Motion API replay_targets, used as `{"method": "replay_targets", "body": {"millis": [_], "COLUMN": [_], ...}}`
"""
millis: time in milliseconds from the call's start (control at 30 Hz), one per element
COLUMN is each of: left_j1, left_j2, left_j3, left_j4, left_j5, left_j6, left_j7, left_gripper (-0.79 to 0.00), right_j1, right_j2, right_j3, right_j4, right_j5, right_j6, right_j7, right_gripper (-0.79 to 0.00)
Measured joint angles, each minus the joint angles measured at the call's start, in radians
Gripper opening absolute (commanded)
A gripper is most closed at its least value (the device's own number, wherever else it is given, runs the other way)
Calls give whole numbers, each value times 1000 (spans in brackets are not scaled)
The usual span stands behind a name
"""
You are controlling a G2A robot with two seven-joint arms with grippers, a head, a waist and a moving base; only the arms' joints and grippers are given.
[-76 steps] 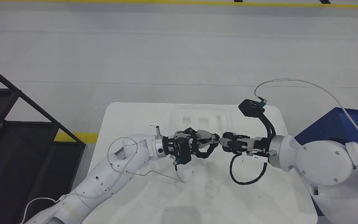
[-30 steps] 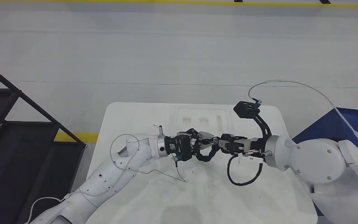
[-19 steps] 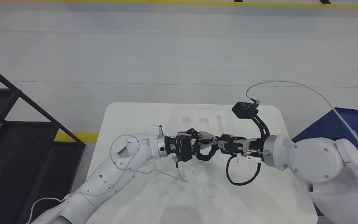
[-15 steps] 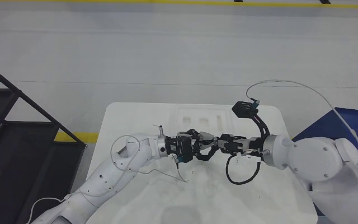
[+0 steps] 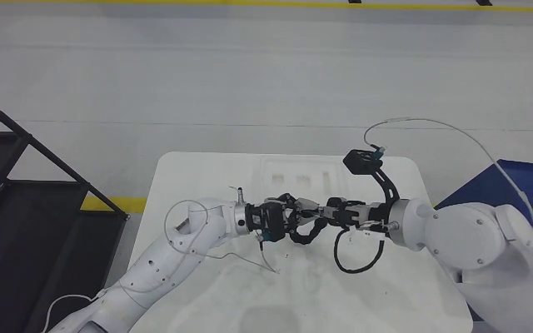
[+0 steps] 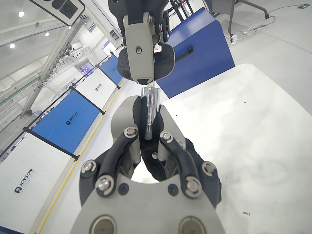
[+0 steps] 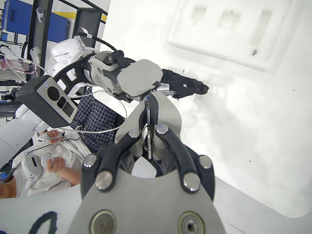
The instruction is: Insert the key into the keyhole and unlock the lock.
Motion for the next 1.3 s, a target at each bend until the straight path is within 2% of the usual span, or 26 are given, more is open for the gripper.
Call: {"method": "replay_targets", "body": {"millis": [500,533,600,667,800,933,1000,1033,1100,1300], "left_j1": [-9,-10,-10,-11,-16,-24,-30,-32,-40,-70], "left_j2": [-12,-12,-14,-16,-21,-28,-32,-34,-38,-47], "left_j3": [2,2,4,5,8,14,18,19,19,13], "left_j4": [30,32,39,47,70,101,124,134,160,215], "left_j5": [-40,-41,-46,-55,-82,-112,-141,-155,-189,-272], "left_j6": [-32,-34,-38,-44,-61,-82,-98,-106,-127,-205], "left_j7": [20,21,25,29,44,59,70,73,75,7], "left_gripper": [-785,-785,-785,-785,-785,-785,-785,-785,-785,-785], "right_j1": [14,15,18,20,26,38,49,54,64,69], "right_j2": [0,-1,-1,-2,-3,-4,-5,-4,-3,12], "right_j3": [-11,-12,-13,-14,-11,-10,-8,-8,-7,-2], "right_j4": [4,6,9,13,22,33,32,30,26,6], "right_j5": [13,14,18,22,31,37,31,24,8,-129], "right_j6": [-17,-19,-21,-24,-37,-65,-99,-122,-191,-429], "right_j7": [-4,-4,-8,-13,-24,-35,-46,-48,-45,4], "right_gripper": [-785,-730,-551,-462,-416,-416,-379,-271,0,0]}}
